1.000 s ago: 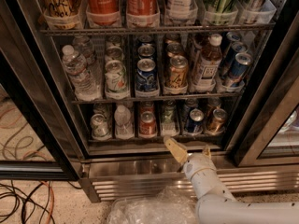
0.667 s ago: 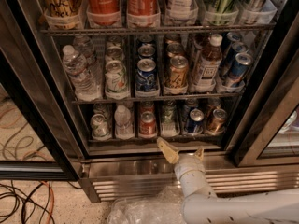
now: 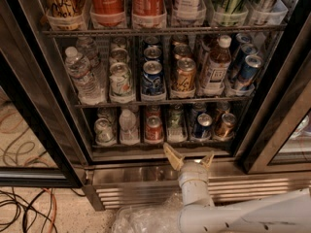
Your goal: Pick pepsi can from bottom shelf of fridge
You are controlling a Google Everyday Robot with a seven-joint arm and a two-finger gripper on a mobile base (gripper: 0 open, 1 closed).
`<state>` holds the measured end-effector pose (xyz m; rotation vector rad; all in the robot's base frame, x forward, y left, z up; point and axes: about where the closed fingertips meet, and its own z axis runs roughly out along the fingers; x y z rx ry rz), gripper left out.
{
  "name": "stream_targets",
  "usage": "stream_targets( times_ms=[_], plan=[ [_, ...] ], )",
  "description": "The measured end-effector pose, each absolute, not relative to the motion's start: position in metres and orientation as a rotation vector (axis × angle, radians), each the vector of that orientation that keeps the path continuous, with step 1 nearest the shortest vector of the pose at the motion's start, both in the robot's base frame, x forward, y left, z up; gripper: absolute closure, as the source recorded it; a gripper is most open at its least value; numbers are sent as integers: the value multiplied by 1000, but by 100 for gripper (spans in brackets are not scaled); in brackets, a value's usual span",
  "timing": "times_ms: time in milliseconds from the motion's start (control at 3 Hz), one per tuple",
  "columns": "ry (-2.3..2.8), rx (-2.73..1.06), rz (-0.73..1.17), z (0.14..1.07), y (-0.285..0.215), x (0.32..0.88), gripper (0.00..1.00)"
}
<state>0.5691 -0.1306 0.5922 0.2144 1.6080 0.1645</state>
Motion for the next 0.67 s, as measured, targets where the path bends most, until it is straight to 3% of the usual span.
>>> stream_targets(
  times_ms=[667],
  plan=[
    [1577,183,80,591,-137,576,0]
  ],
)
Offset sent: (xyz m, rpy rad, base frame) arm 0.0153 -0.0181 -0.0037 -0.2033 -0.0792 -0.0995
